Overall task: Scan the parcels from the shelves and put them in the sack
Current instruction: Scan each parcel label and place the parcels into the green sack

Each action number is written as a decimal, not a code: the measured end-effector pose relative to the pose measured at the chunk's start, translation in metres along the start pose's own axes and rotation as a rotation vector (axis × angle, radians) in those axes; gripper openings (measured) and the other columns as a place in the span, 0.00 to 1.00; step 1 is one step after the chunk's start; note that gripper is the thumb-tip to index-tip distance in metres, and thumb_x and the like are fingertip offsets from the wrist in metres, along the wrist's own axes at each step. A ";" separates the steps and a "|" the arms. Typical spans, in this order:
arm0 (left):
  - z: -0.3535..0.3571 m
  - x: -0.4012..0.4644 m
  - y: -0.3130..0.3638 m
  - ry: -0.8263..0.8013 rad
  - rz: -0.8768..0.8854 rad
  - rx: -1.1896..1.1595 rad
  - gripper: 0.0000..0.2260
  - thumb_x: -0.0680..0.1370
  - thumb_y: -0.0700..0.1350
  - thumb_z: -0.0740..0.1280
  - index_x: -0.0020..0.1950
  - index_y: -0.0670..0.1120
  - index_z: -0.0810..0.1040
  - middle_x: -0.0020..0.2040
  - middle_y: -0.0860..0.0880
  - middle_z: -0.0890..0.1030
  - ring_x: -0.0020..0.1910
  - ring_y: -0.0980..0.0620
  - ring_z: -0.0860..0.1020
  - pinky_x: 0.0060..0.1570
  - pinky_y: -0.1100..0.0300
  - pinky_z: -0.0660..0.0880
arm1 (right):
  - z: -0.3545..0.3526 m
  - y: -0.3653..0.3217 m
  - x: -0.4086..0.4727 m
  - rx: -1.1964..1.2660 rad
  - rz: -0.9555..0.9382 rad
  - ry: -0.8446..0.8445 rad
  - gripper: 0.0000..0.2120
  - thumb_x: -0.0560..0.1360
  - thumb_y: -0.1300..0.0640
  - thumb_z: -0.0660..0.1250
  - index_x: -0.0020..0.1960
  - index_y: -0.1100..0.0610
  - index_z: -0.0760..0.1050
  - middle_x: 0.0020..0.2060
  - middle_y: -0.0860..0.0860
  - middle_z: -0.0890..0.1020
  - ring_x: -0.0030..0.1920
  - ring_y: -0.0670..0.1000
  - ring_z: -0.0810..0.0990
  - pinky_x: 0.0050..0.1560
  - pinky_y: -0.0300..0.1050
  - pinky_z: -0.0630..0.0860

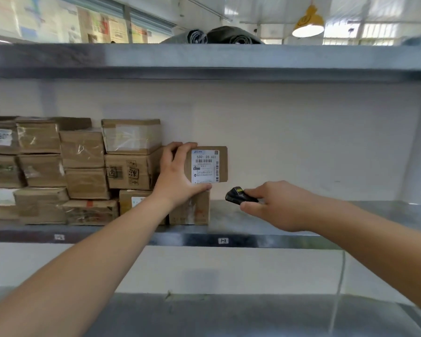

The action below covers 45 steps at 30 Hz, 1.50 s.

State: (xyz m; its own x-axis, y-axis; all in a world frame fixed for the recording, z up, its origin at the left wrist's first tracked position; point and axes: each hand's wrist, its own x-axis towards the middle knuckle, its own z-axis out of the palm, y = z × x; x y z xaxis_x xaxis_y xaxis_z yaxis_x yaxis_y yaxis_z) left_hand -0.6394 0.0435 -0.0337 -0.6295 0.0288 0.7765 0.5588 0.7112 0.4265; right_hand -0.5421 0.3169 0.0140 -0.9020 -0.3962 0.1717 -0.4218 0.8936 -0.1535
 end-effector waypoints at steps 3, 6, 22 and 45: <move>-0.001 0.001 -0.001 -0.006 0.000 -0.010 0.46 0.58 0.65 0.80 0.71 0.70 0.62 0.72 0.59 0.58 0.76 0.48 0.62 0.74 0.53 0.62 | 0.001 -0.009 -0.019 -0.035 0.034 -0.040 0.19 0.82 0.36 0.57 0.62 0.44 0.79 0.40 0.47 0.81 0.39 0.48 0.78 0.35 0.45 0.69; 0.000 0.001 -0.001 -0.009 0.000 -0.014 0.46 0.60 0.60 0.83 0.72 0.69 0.62 0.74 0.56 0.58 0.76 0.47 0.62 0.73 0.53 0.62 | -0.001 -0.017 -0.038 -0.033 0.090 -0.072 0.19 0.81 0.35 0.57 0.63 0.43 0.78 0.42 0.48 0.81 0.40 0.49 0.79 0.35 0.46 0.71; -0.005 -0.004 0.016 -0.032 -0.032 0.010 0.45 0.64 0.54 0.85 0.75 0.62 0.64 0.78 0.49 0.57 0.79 0.43 0.57 0.77 0.46 0.62 | -0.001 -0.029 -0.103 -0.148 0.194 -0.111 0.20 0.82 0.35 0.57 0.57 0.49 0.79 0.37 0.50 0.80 0.34 0.51 0.76 0.32 0.46 0.67; 0.035 -0.043 0.141 -0.187 0.116 -0.352 0.47 0.61 0.55 0.87 0.73 0.63 0.63 0.68 0.54 0.63 0.67 0.54 0.68 0.66 0.63 0.65 | 0.008 0.004 -0.177 0.046 0.385 0.063 0.22 0.79 0.33 0.62 0.70 0.40 0.73 0.50 0.46 0.84 0.34 0.44 0.78 0.32 0.41 0.71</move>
State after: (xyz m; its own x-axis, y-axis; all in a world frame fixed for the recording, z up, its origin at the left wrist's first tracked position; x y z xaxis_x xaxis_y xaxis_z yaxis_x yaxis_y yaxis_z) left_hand -0.5521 0.1665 -0.0235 -0.6204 0.2450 0.7450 0.7620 0.4132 0.4987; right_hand -0.3850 0.3891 -0.0246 -0.9881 -0.0187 0.1526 -0.0587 0.9634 -0.2615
